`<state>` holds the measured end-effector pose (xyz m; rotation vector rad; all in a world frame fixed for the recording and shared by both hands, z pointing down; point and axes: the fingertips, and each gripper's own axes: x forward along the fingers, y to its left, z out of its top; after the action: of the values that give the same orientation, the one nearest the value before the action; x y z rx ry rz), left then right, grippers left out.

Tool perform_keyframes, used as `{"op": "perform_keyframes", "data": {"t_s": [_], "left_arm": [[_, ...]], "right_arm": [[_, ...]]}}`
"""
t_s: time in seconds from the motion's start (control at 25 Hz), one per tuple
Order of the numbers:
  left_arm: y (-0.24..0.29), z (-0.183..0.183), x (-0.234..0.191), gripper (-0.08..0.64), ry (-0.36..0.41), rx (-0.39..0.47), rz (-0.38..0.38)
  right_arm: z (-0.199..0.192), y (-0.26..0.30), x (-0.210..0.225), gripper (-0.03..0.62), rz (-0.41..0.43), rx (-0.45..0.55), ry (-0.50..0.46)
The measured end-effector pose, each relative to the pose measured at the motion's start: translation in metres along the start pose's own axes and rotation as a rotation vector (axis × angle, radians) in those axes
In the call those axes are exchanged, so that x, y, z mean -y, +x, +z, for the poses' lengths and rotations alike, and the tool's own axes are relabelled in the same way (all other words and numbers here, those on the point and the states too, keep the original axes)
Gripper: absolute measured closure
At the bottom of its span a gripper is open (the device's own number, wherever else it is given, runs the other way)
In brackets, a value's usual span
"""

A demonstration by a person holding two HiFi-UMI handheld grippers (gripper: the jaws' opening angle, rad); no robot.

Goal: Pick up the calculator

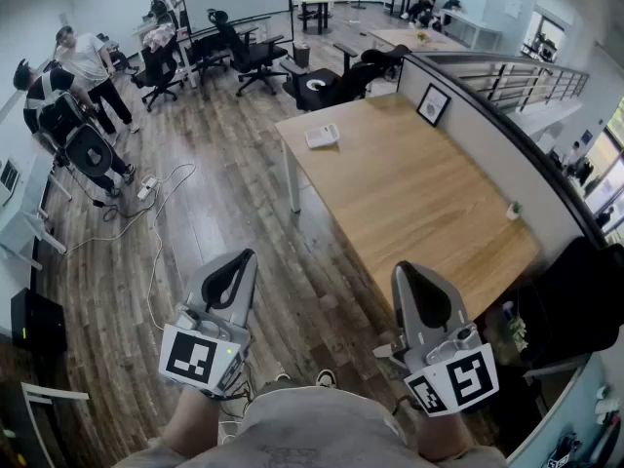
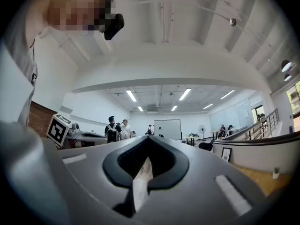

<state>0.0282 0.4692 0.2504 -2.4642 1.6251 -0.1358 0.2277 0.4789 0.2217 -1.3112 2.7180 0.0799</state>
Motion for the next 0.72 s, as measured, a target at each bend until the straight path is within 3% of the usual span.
{"op": "perform_keyframes", "data": {"t_s": [0.16, 0.32, 0.52, 0.64, 0.72], "left_arm": [[0.012, 0.0, 0.015, 0.558, 0.008, 0.0, -0.014], [0.013, -0.01, 0.027, 0.558, -0.024, -0.063, -0.011], [0.016, -0.012, 0.024, 0.558, -0.004, -0.044, -0.005], [0.019, -0.012, 0.02, 0.558, -0.008, -0.057, 0.011], [0.023, -0.012, 0.013, 0.558, -0.005, -0.056, 0.022]], "right_arm": [[-0.003, -0.006, 0.013, 0.586, 0.005, 0.014, 0.013], [-0.009, -0.011, 0.02, 0.586, 0.02, 0.024, 0.043], [-0.01, -0.013, 0.027, 0.586, 0.018, 0.044, 0.082], [-0.008, -0.008, 0.033, 0.394, 0.012, 0.073, 0.07], [-0.007, -0.002, 0.034, 0.394, 0.014, 0.074, 0.055]]}}
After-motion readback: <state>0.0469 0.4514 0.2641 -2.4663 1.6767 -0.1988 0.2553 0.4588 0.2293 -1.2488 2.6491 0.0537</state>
